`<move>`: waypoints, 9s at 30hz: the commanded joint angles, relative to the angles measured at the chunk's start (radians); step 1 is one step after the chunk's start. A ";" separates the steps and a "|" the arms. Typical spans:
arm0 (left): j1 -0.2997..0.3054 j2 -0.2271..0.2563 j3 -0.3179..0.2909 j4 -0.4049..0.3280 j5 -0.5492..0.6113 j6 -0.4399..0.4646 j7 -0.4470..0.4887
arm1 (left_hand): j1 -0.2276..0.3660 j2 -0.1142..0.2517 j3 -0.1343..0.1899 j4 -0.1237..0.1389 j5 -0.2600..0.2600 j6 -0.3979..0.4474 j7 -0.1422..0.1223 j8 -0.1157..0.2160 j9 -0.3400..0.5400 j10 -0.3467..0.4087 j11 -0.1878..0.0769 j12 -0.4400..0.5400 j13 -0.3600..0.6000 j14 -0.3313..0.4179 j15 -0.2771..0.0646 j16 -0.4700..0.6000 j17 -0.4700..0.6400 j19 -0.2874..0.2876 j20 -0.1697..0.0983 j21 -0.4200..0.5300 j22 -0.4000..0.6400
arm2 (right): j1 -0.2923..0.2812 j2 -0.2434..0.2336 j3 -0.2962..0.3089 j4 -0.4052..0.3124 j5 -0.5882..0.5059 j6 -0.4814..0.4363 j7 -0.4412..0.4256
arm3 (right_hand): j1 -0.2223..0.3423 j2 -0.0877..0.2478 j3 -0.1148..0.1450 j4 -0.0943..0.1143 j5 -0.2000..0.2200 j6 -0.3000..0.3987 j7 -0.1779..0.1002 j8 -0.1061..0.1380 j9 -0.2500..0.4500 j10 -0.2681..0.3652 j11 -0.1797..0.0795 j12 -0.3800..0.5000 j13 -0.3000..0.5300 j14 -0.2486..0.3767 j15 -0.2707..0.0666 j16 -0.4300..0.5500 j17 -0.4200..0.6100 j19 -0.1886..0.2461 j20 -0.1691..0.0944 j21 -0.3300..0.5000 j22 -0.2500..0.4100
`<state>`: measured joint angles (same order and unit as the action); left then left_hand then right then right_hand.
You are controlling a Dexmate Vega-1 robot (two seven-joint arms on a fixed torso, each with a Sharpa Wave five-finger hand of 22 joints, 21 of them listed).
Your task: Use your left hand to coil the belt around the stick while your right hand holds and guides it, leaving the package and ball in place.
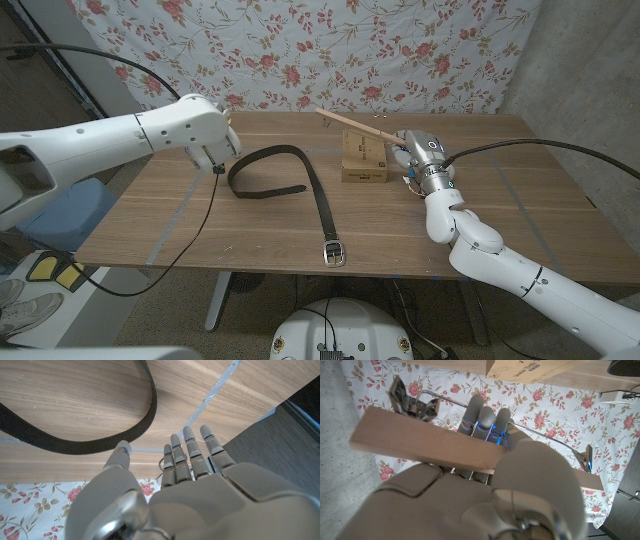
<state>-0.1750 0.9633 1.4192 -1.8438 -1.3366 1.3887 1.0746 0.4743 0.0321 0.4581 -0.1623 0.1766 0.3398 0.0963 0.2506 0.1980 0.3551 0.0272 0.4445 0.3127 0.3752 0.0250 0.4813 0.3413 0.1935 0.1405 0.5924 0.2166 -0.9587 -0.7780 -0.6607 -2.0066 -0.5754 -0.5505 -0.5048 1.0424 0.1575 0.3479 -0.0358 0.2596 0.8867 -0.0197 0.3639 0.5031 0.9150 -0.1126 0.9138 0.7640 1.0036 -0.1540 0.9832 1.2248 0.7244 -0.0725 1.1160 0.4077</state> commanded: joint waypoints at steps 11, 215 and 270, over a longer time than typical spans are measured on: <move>-0.559 -0.377 0.890 0.352 -0.645 -0.296 0.042 | 0.030 -0.003 -0.025 0.004 0.001 0.085 -0.001 0.004 0.005 0.071 -0.008 0.046 0.019 0.042 -0.004 0.050 0.026 0.027 0.003 0.016 0.006 | -0.004 0.029 0.058 0.049 0.015 0.064 0.033 | 0.021 0.015 0.019 0.023 0.005 0.017 -0.006 0.030 0.005 0.012 -0.001 0.005 0.001 -0.001 -0.066 0.004 0.002 -0.012 -0.096 0.025 -0.008; 0.789 -0.662 -0.801 -0.138 3.457 -0.743 -1.455 | 0.569 0.099 0.047 0.152 0.327 0.484 -0.100 0.402 0.480 0.570 -0.225 0.422 0.651 0.645 -0.240 0.169 0.621 0.257 -0.164 0.650 -0.021 | 0.090 0.137 0.053 0.302 -0.003 0.447 -0.223 | 0.034 -0.003 0.031 0.032 0.003 0.050 0.005 -0.014 0.029 0.020 0.007 0.011 0.018 -0.020 -0.065 0.070 0.005 -0.100 -0.111 0.253 -0.205; 0.644 -0.892 -0.908 -0.501 2.840 -0.684 -2.099 | 0.629 0.137 0.078 0.121 0.243 0.484 -0.039 0.336 0.420 0.581 -0.161 0.382 0.660 0.666 -0.226 0.158 0.698 0.256 -0.136 0.741 -0.011 | 0.227 0.219 -0.066 0.444 -0.059 0.346 -0.195 | 0.033 -0.009 0.033 0.036 0.013 0.064 -0.002 -0.026 0.036 0.021 0.010 0.010 0.020 -0.034 -0.065 0.081 0.004 -0.118 -0.112 0.278 -0.221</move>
<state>0.4819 0.0940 0.5128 -2.3178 1.5241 0.6184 -0.9456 1.0369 0.1124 0.5336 -0.0331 0.4283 0.7694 -0.0014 0.5363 0.3829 0.9245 -0.1319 0.8306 0.9736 1.0328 -0.1662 0.6311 1.0301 0.4462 -0.0017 1.3244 0.2030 -0.7371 -0.5596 -0.7269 -1.5771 -0.6560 -0.2160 -0.6780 1.0638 0.1361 0.3767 -0.0069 0.2640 0.8867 -0.0197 0.3393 0.5357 0.9323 -0.1012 0.9215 0.7826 0.9695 -0.1449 1.0578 1.2268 0.6120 -0.0565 1.3849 0.1859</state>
